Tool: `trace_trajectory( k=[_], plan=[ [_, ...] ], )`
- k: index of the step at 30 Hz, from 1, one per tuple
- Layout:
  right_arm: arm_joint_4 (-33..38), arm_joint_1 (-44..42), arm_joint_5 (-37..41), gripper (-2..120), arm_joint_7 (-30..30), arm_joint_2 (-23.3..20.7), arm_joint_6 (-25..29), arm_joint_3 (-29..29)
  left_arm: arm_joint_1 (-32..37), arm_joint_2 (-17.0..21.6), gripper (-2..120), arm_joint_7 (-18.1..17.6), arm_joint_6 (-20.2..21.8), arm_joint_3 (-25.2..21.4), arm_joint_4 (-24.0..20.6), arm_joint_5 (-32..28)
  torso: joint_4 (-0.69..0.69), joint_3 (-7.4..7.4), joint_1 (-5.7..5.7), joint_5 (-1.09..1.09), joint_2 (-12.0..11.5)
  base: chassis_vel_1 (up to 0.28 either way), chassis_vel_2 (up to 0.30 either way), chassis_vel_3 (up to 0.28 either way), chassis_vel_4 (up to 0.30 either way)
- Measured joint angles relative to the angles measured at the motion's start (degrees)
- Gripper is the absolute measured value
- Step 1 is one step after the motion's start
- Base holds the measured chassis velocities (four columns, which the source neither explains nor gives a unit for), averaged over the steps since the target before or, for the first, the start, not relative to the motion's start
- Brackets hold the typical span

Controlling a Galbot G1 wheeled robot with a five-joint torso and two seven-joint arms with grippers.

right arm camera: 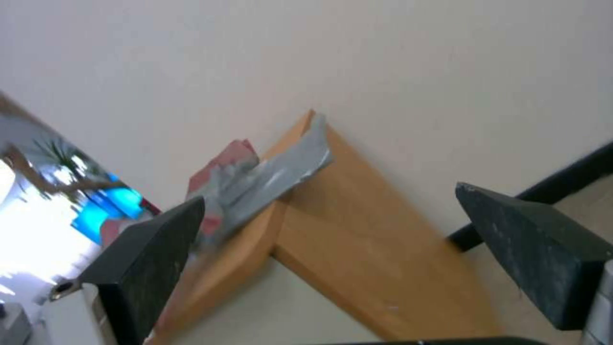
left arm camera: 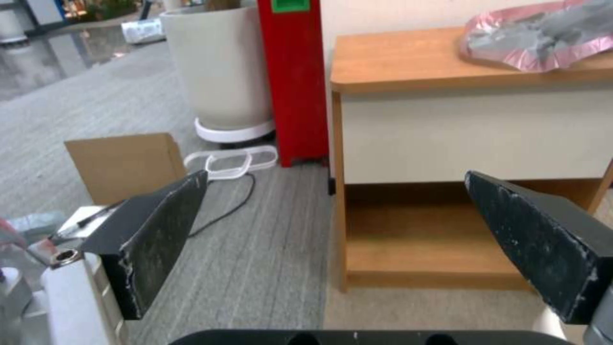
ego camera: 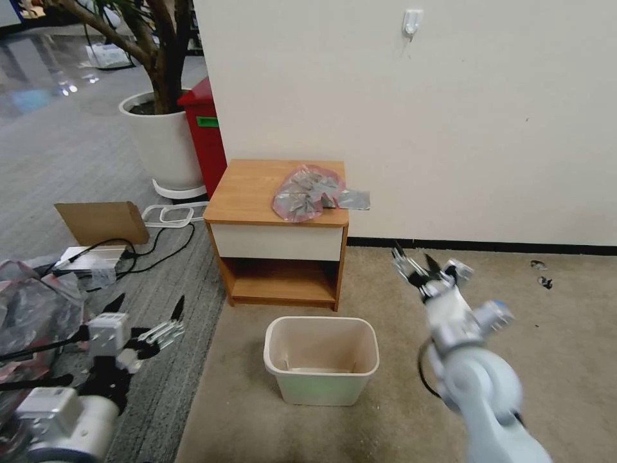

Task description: Pick up the garbage bag from the table and place it over the trash can.

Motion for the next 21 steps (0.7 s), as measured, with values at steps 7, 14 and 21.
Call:
trace_trajectory(
  k=[7,14,21],
  plan=[
    [-9.2,10.8,14.0,100,2.8,3.1,0.3,-0.9,0.6,-0.1,100,0.2,-0.7,-0.8,0.1,-0.4,-0.01,0.0,0.0,-0.02,0.0,0.0,0.0,0.0,0.0],
    [-19.3,18.7,20.8,100,3.4,4.2,-0.6,-1.0,3.0,-1.1,100,1.6,-3.6,-4.6,0.2,-1.9,0.0,0.01,0.0,0.0,0.0,0.0,0.0,0.0,0.0],
    [-25.2,22.3,25.0,96,2.0,4.5,-0.3,-0.7,3.1,-2.5,100,2.2,-3.8,-4.6,0.3,-1.6,-0.01,0.0,0.0,0.0,0.0,0.0,0.0,0.0,0.0]
  ],
)
